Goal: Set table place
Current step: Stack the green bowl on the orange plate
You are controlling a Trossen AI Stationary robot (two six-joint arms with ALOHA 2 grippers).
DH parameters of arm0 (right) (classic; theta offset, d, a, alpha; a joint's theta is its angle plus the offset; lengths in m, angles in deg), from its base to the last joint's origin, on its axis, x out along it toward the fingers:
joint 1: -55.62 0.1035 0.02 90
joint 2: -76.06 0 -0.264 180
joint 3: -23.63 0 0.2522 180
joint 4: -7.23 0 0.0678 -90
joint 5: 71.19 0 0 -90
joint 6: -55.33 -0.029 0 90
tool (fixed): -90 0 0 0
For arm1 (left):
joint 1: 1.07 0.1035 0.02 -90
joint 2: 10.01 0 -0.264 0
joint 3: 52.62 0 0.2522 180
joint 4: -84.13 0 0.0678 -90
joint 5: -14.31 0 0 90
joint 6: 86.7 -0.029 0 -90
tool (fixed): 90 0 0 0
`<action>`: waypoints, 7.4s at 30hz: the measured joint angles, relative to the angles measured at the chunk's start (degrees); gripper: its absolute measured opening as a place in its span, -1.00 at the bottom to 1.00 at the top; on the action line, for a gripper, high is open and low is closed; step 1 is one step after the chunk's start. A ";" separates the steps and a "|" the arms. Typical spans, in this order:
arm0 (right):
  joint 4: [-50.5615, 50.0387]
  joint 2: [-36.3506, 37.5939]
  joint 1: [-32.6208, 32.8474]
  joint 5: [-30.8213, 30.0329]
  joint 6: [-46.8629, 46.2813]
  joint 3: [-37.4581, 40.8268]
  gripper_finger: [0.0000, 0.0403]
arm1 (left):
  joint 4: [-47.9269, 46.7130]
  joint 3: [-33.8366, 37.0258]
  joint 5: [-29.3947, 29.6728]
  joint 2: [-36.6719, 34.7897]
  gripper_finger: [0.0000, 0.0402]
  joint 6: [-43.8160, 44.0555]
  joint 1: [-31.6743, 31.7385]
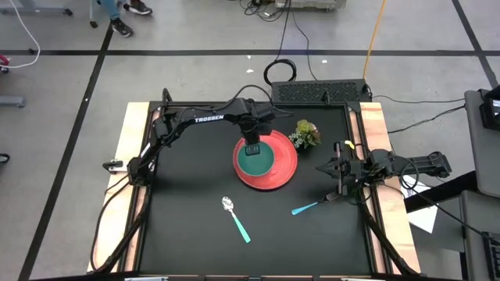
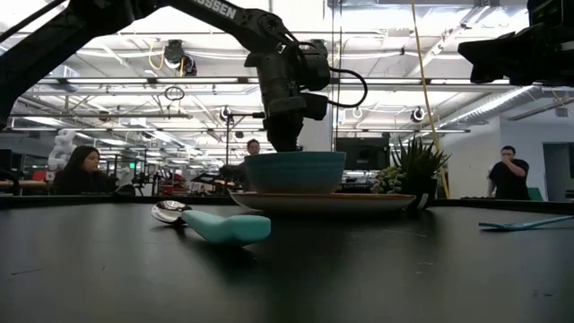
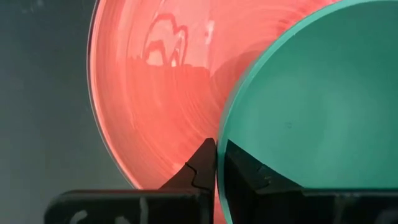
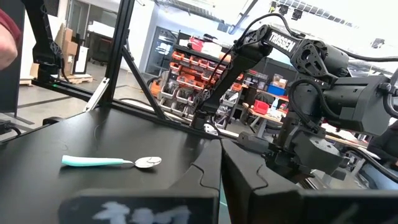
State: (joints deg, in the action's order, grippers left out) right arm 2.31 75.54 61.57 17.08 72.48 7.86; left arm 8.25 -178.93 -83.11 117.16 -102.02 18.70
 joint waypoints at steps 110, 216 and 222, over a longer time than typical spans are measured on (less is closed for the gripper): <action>0.64 0.02 0.00 0.02 -2.22 0.00 -1.00 | -12.89 -9.38 -0.57 -19.20 0.02 -1.09 0.98; 12.51 -57.74 -22.38 5.19 -22.22 -27.24 -1.00 | 81.75 96.70 -5.47 -76.59 -0.98 3.82 -2.98; 12.73 -63.22 -23.94 7.97 -22.87 -30.68 -1.00 | 81.85 96.70 -5.48 -76.59 -0.98 3.81 -2.98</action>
State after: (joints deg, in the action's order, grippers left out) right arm 15.05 12.32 37.64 25.04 49.61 -22.82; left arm 90.09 -82.24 -88.59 40.58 -98.21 15.72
